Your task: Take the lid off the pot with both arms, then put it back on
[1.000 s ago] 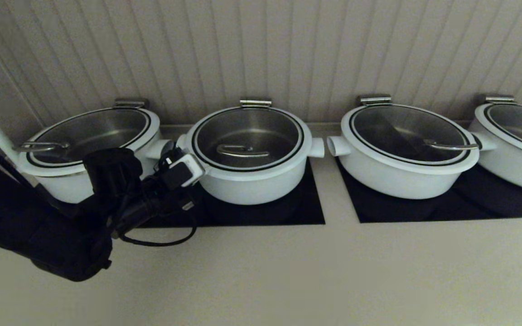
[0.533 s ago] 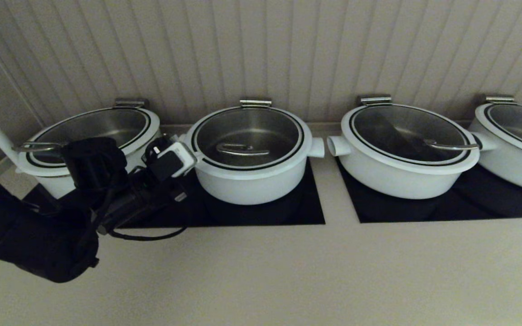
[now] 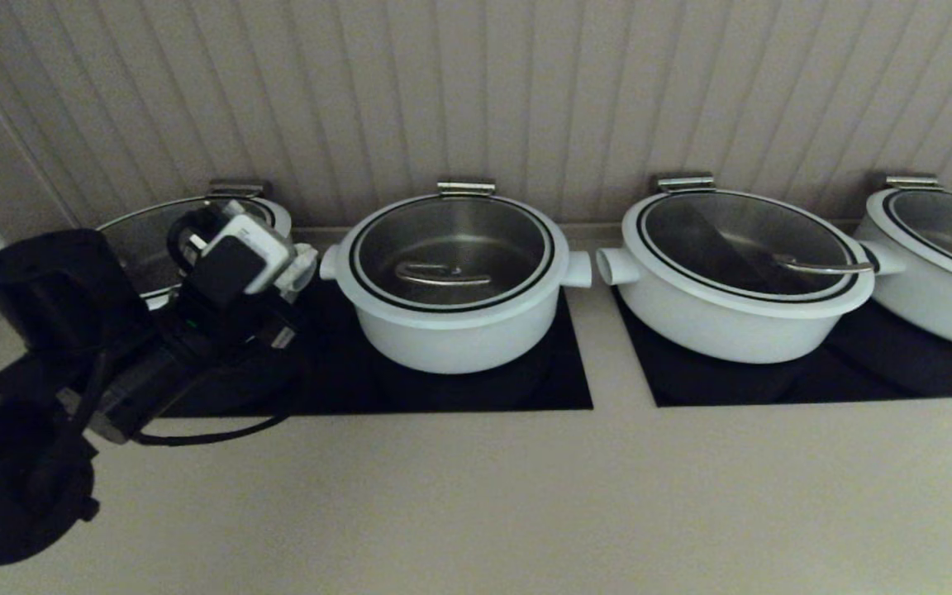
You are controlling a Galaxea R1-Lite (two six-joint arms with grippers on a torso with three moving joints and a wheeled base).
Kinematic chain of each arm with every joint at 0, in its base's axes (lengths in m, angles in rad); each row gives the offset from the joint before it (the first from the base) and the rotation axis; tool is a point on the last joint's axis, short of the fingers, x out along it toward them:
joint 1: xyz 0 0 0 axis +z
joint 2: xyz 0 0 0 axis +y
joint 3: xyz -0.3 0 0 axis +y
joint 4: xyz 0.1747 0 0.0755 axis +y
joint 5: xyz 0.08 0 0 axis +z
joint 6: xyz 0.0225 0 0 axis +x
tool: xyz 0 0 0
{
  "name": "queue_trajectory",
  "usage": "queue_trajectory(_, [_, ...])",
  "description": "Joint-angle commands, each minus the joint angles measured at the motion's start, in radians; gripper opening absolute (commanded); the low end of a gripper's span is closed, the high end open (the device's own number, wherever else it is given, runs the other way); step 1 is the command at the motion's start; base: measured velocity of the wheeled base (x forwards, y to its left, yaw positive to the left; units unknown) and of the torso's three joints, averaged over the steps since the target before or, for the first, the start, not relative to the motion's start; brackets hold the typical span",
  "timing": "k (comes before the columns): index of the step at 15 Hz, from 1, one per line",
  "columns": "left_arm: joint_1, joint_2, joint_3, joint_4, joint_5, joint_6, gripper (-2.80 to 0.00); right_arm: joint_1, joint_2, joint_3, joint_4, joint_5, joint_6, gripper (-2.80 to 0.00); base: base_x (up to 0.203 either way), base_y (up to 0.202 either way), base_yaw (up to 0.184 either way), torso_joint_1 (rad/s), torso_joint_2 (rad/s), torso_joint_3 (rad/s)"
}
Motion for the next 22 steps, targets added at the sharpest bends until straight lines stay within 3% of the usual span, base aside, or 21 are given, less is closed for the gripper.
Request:
queue_trajectory(1, [0.005,-0.128,0.052,-0.002,0.065,-0.027,-2.80,0.000,0.002,0.000,0.000,0.001,0.000,-2.80,0.000,0.000,0.000,0.000,0.00,0.000])
queue_trajectory(5, [0.120,-0.286,0.142,-0.002,0.115,-0.076,-2.80,-0.001,0.001,0.000,0.000,0.001,-0.001,-2.80,0.000,0.000,0.000,0.000,0.00,0.000])
queue_trajectory(8, [0.173,-0.416,0.232,0.026,0.130,-0.192,-2.80,0.000,0.001,0.000,0.000,0.001,0.000,-2.80,0.000,0.000,0.000,0.000,0.00,0.000])
queue_trajectory(10, [0.183,-0.489,0.325,0.042,0.130,-0.255,-2.80,0.001,0.000,0.000,0.000,0.001,0.000,-2.80,0.000,0.000,0.000,0.000,0.00,0.000])
queue_trajectory(13, [0.181,-0.640,0.476,0.069,0.125,-0.292,-2.80,0.000,0.000,0.000,0.000,0.001,0.000,-2.80,0.000,0.000,0.000,0.000,0.00,0.000])
queue_trajectory(15, [0.180,-0.828,0.530,0.210,0.120,-0.305,-2.80,0.001,0.002,0.000,0.000,0.001,-0.001,-2.80,0.000,0.000,0.000,0.000,0.00,0.000])
queue_trajectory(19, [0.179,-1.257,0.561,0.745,0.123,-0.349,-2.80,0.000,0.002,0.000,-0.001,0.001,0.000,-2.80,0.000,0.000,0.000,0.000,0.00,0.000])
queue_trajectory(22, [0.179,-1.348,0.574,1.000,0.167,-0.471,-2.80,0.001,0.002,0.000,-0.001,0.001,0.000,-2.80,0.000,0.000,0.000,0.000,0.00,0.000])
